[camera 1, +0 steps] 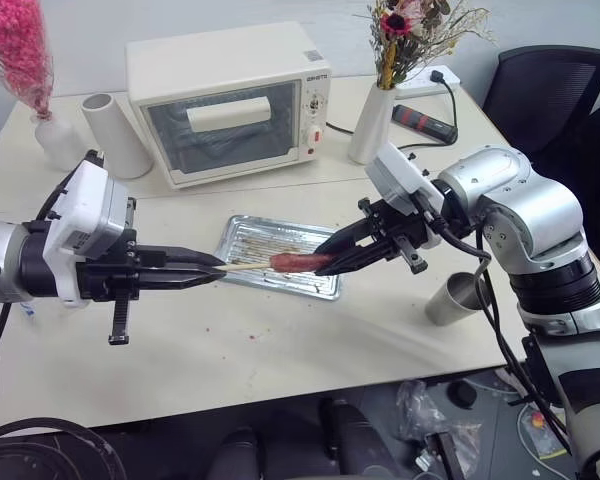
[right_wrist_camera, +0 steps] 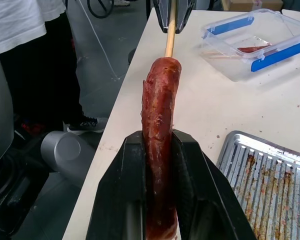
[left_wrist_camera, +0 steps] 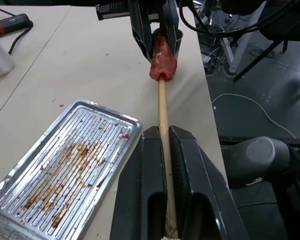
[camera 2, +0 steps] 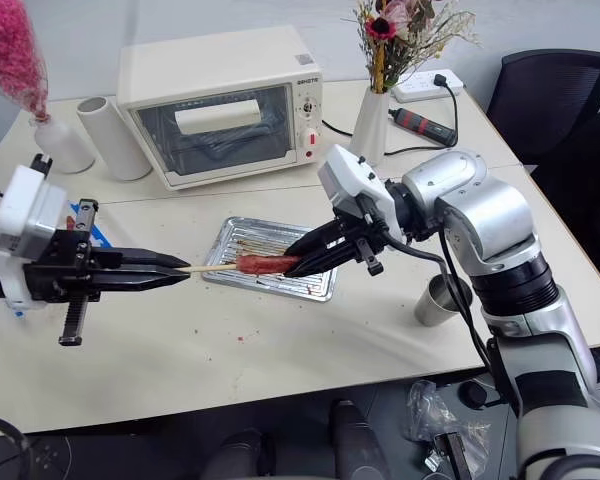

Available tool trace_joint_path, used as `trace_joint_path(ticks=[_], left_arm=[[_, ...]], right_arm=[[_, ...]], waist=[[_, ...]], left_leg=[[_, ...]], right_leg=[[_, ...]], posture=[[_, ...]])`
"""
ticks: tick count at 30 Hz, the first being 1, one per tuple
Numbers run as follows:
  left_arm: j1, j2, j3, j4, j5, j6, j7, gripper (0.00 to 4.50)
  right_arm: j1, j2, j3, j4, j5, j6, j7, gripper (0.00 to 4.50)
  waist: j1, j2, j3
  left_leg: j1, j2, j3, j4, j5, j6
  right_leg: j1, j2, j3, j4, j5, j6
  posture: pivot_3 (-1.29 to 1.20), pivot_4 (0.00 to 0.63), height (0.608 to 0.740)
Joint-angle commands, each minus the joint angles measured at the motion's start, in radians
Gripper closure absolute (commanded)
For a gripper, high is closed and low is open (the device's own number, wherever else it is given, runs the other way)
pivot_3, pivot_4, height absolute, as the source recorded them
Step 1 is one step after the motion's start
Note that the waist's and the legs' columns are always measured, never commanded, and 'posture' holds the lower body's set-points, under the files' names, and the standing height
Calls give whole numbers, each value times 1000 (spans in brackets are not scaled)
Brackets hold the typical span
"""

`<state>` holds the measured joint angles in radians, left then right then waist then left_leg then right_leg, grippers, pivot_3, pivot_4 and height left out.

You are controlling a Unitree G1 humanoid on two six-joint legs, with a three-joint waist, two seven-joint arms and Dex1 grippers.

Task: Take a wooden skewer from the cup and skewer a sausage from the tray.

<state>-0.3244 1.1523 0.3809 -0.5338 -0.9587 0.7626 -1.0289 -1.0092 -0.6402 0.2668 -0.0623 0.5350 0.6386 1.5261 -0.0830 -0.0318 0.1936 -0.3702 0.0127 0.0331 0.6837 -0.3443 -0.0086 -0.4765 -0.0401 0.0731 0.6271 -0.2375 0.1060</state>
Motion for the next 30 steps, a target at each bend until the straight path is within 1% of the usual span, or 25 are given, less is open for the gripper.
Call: trace_joint_path(ticks=[1,6,9,13,15,19,22,25,30], left_arm=[[-19,-5,-14,3,22,-18,6,4500],[-27,-9,-21,7,25,-20,8,4500],[-22,-11,-14,7,30,-20,13,4500],[3,-20,11,-5,30,-13,29,4500],[20,-26,27,-12,28,-9,42,4500],[96,-55,104,-39,30,4,93,4500],[173,-113,198,-75,32,23,195,4500],[261,-192,282,-144,31,36,304,4500],[363,-289,384,-228,14,46,453,4500]], right_arm=[[-32,16,-19,-70,39,1,15,3827],[-32,15,-19,-71,37,4,17,3827],[-33,14,-19,-64,31,4,17,3235],[-26,16,-24,-60,10,-20,3,1968],[-28,14,-25,-55,6,-26,0,1968],[-46,1,-37,-16,-13,-50,1,1968],[-64,-6,-54,20,-27,-70,-13,1968],[-87,-11,-76,63,-38,-82,-29,1968],[-114,-9,-102,125,-56,-113,-49,1968]], waist=[[0,0,0],[0,0,0],[0,0,0],[0,0,0],[0,0,0],[-1,0,0],[-1,0,0],[0,0,0],[3,0,0]], left_leg=[[0,0,0,0,0,0],[0,0,0,0,0,0],[0,0,0,0,0,0],[0,0,0,0,0,0],[0,0,0,0,0,0],[0,0,0,0,0,0],[0,1,0,0,0,0],[0,1,-1,0,0,0],[0,1,-1,0,0,0]], right_leg=[[0,0,0,0,0,0],[0,0,0,0,0,0],[0,0,0,0,0,0],[0,0,0,0,0,0],[0,0,0,0,0,0],[0,0,0,1,0,0],[0,0,0,0,0,0],[0,-1,0,0,0,0],[0,-4,0,0,0,0]], posture=[[0,150,740],[0,150,740],[0,150,740],[0,150,740],[0,150,740],[0,150,740],[0,150,740],[0,150,740],[0,150,740]])
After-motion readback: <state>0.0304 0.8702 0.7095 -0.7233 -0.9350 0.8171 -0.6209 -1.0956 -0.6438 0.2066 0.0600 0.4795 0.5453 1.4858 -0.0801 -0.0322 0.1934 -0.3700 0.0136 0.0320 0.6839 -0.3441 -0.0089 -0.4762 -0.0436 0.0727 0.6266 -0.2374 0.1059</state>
